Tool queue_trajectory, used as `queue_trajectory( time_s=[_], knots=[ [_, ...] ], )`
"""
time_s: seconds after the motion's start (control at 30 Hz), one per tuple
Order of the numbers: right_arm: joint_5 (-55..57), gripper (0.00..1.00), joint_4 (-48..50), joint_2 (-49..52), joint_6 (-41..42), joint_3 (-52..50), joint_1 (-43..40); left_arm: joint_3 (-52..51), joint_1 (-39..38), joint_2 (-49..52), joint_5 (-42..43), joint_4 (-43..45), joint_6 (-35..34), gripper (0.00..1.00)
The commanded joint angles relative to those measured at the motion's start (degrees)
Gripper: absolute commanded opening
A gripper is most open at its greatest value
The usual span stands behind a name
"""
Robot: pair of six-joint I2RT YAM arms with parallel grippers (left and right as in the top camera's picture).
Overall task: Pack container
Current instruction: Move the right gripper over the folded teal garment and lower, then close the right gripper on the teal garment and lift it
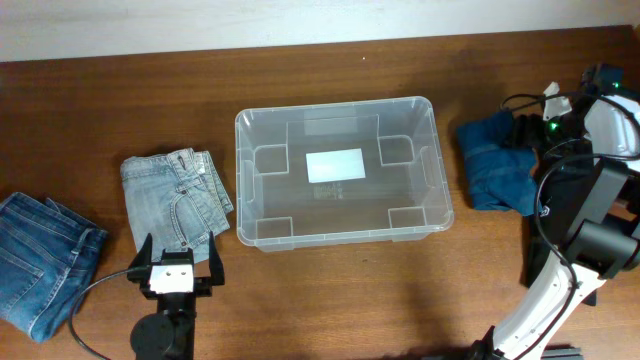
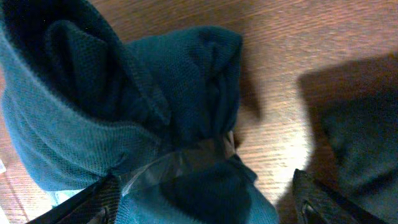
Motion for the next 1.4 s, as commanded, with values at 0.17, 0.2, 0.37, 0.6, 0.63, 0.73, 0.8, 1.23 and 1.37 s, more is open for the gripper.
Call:
queue_trajectory(
  time_s=[0.17, 0.2, 0.37, 0.6, 0.63, 0.73, 0.8, 1.23, 1.37],
  knots=[
    [-0.7, 0.76, 0.8, 6.7, -0.4, -2.5, 0.6, -0.3, 0.3, -0.5, 0.6, 0.2, 0.7, 0.99],
    [-0.7, 0.74, 0.8, 7.0, -0.3, -2.5, 0.6, -0.3, 0.3, -0.5, 0.6, 0.2, 0.7, 0.99],
    [-0.4, 0.72, 1.1, 7.3, 0.2, -3.2, 0.6, -0.3, 0.3, -0.5, 0.6, 0.2, 0.7, 0.99],
    [-0.5, 0.72, 4.0, 7.3, 1.1, -7.5, 0.6, -0.3, 0.3, -0.5, 0.6, 0.2, 0.7, 1.00],
    [-0.5, 0.71, 4.0, 7.3, 1.7, -7.9, 0.6, -0.3, 0.3, -0.5, 0.6, 0.2, 0.7, 0.99],
    [-0.5, 0.62, 3.6, 7.3, 1.8, -8.0, 0.6, -0.3, 0.3, -0.5, 0.6, 0.2, 0.7, 0.99],
    [-0.5, 0.57, 3.1, 7.3, 2.7, -8.0, 0.6, -0.3, 0.3, -0.5, 0.6, 0.2, 0.7, 0.99],
    [-0.7, 0.10, 1.2, 7.0, 5.0, -7.6, 0.6, -0.3, 0.3, -0.5, 0.6, 0.2, 0.7, 0.99],
    [-1.3, 0.04, 0.1, 6.4, 5.0, -7.0, 0.6, -0.3, 0.3, -0.5, 0.6, 0.2, 0.7, 0.99]
  ],
)
